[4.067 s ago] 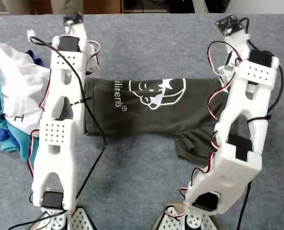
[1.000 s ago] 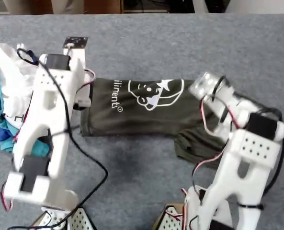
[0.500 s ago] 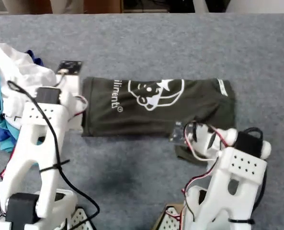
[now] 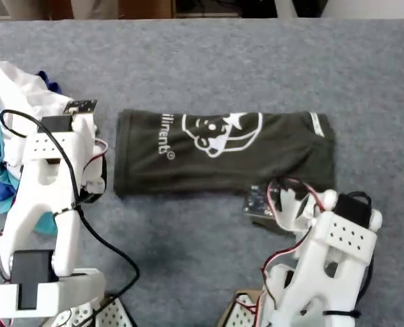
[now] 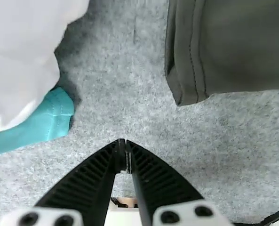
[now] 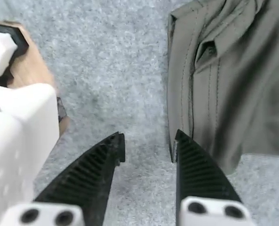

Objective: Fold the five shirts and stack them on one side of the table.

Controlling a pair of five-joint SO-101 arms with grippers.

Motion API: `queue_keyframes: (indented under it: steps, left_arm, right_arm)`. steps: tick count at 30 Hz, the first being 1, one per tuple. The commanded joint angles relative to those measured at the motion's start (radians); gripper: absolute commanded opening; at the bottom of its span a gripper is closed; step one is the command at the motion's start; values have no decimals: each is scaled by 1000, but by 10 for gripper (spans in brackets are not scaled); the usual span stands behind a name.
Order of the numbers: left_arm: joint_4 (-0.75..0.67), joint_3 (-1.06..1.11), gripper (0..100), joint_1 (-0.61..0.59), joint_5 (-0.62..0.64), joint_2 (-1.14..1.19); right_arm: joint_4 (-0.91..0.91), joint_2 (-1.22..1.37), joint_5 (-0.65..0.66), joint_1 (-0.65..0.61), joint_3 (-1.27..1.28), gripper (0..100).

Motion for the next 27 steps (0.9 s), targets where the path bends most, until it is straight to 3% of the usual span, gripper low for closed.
queue_keyframes:
  steps: [1, 6, 12, 27]
  left_arm:
    - [12, -46, 19, -11, -2, 2]
    - [8, -46, 19, -11, -3, 2]
    - [6, -46, 19, -11, -3, 2]
    - [6, -37, 19, -11, -3, 2]
  right_arm:
    - [-14, 8, 49, 41, 4, 178]
    - [-46, 8, 48, 1, 45, 111]
    - [-155, 8, 44, 1, 56, 223]
    - [-330, 10, 44, -77, 185, 216]
